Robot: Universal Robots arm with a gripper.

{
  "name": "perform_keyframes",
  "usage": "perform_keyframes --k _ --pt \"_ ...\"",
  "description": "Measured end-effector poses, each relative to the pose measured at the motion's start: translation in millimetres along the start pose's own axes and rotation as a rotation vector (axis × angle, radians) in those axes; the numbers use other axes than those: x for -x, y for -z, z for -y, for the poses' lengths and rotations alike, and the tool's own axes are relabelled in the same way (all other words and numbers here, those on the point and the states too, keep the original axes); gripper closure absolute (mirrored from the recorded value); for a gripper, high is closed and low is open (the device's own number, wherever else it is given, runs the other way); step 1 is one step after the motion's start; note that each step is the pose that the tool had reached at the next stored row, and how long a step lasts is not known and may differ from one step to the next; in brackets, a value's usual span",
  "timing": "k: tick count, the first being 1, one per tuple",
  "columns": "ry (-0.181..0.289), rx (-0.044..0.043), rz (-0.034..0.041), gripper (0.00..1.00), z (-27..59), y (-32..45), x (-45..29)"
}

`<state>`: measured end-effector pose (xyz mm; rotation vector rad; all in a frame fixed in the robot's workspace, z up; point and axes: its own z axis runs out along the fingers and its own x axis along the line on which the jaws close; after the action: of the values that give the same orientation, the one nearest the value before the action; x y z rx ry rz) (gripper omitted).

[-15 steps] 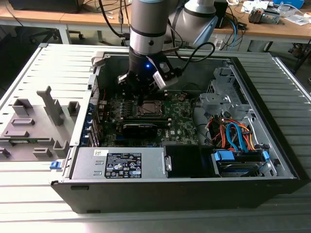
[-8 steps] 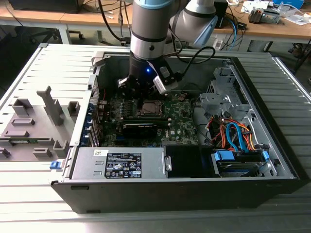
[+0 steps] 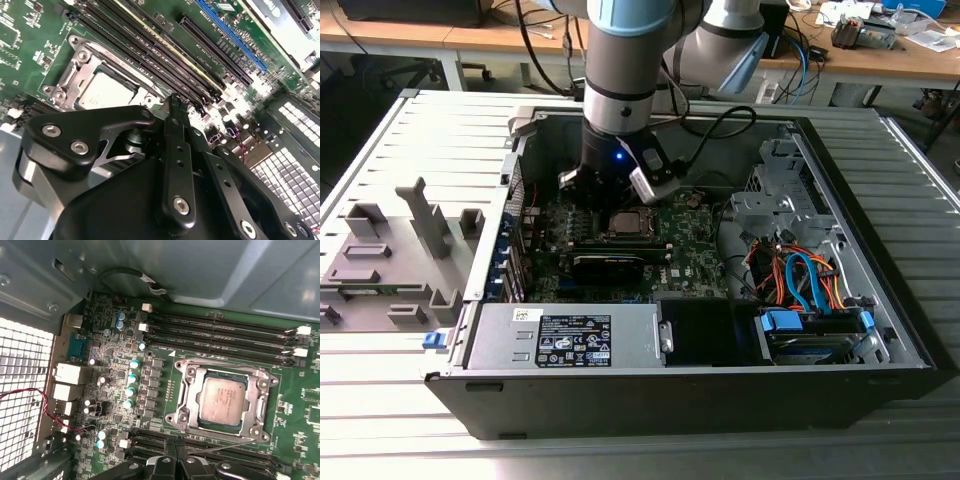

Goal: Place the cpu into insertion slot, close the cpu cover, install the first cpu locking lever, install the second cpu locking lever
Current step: 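Install the second cpu locking lever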

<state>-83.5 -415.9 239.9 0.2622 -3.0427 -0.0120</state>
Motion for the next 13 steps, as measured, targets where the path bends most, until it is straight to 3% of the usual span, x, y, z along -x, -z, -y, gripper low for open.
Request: perform_keyframes --k 5,13 --pt "0.000 -0.0001 -0.0007 0.89 0.8 -9.4 0.1" --pt "0.001 -0.0002 -0.0011 0.89 2.6 -17.7 -4.0"
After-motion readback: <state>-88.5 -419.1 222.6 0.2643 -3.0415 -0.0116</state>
